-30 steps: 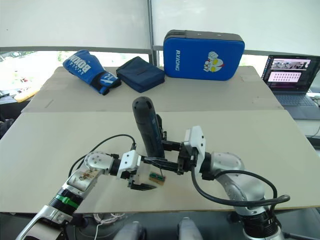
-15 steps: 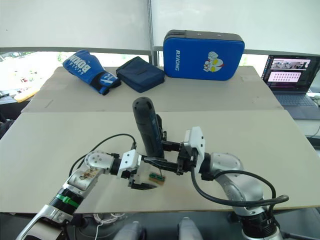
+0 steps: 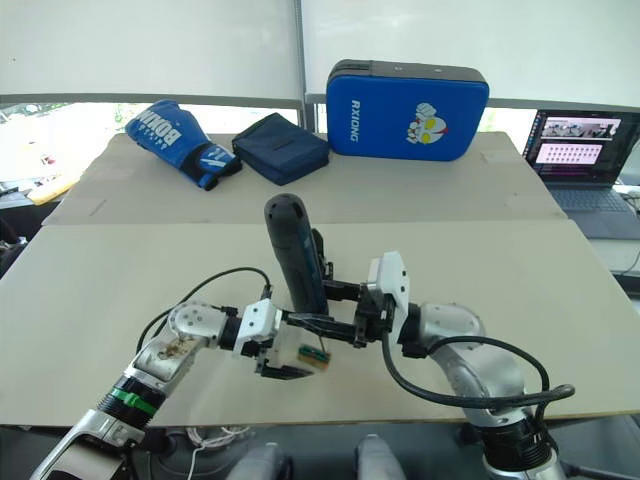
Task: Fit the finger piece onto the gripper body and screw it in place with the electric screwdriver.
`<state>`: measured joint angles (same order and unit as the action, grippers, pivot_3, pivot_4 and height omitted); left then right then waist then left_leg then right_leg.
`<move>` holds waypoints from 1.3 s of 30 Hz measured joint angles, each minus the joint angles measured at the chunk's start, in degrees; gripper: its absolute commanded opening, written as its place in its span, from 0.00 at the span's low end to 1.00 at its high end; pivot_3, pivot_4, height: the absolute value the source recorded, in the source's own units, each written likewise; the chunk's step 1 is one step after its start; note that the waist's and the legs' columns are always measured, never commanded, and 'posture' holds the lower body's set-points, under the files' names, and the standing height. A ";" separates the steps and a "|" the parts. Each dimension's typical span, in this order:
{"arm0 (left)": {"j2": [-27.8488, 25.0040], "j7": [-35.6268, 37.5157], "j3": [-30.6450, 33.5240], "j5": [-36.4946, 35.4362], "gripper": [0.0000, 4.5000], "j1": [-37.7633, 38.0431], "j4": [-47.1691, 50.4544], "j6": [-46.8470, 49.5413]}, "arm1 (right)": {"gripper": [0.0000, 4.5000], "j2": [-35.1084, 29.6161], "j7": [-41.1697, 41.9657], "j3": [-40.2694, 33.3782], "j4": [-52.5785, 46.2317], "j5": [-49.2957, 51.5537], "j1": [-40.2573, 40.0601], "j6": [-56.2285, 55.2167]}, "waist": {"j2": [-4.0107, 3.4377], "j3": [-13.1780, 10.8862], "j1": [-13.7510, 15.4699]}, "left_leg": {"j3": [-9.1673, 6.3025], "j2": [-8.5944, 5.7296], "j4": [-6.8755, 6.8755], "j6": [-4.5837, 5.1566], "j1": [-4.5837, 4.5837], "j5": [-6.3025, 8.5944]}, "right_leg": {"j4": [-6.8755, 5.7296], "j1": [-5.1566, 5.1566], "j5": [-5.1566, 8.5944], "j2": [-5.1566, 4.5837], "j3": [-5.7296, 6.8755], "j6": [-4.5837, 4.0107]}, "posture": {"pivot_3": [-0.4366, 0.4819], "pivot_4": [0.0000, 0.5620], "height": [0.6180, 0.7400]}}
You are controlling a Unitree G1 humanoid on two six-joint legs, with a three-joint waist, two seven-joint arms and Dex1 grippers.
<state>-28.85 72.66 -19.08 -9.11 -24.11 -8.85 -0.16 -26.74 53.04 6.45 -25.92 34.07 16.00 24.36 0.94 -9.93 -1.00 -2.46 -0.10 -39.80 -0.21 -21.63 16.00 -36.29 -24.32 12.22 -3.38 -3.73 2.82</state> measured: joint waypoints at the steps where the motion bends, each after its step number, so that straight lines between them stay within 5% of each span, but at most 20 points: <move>1: -0.80 0.05 0.15 -0.13 1.00 0.60 1.38 0.53 | 0.43 -0.17 -0.50 -0.13 -0.80 0.53 0.00 0.51 | 0.00 0.00 -0.07 | 0.00 0.01 0.01 0.00 -0.01 0.00 | 0.00 -0.02 0.00 0.00 0.00 0.00 | 0.48 0.27 1.00; 11: -6.66 -0.37 4.28 -4.84 1.00 4.32 12.47 10.81 | 0.43 -2.72 -3.72 -3.25 -3.89 9.14 6.91 9.09 | -0.01 -0.01 -0.12 | -0.04 0.02 0.03 0.01 -0.01 0.00 | 0.03 -0.02 0.00 0.00 0.01 0.00 | 0.48 0.27 1.00; 18: -10.60 -0.71 8.78 -8.97 1.00 5.83 16.51 16.04 | 0.43 -3.16 -4.50 -3.83 0.46 16.02 21.11 16.89 | -0.01 -0.02 -0.38 | -0.08 0.05 0.05 0.01 0.00 0.00 | 0.03 -0.04 0.00 0.01 0.04 -0.01 | 0.48 0.27 1.00; 29: -9.61 -1.06 10.38 -8.67 1.00 -0.94 5.65 13.91 | 0.43 1.92 -2.14 -3.08 19.46 16.69 42.63 23.77 | -0.02 -0.03 -0.39 | -0.08 0.04 0.11 0.01 -0.18 0.00 | 0.04 -0.24 -0.05 0.01 0.12 -0.06 | 0.48 0.27 1.00; 39: -5.38 -1.35 9.41 -4.27 1.00 -7.20 -7.66 7.29 | 0.43 7.29 -0.95 0.38 33.27 6.02 47.42 18.53 | 0.00 -0.02 -0.38 | -0.04 -0.04 -0.02 -0.02 -0.85 -0.01 | -0.49 -0.94 -0.11 -0.06 0.11 -0.09 | 0.48 0.27 1.00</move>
<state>-34.23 71.31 -9.66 -13.38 -31.30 -16.51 7.13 -19.45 52.09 6.83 7.35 40.09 63.42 42.90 0.94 -9.95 -1.37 -2.50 -0.15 -39.82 -0.23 -22.47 15.99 -36.77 -25.26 12.12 -3.44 -3.63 2.74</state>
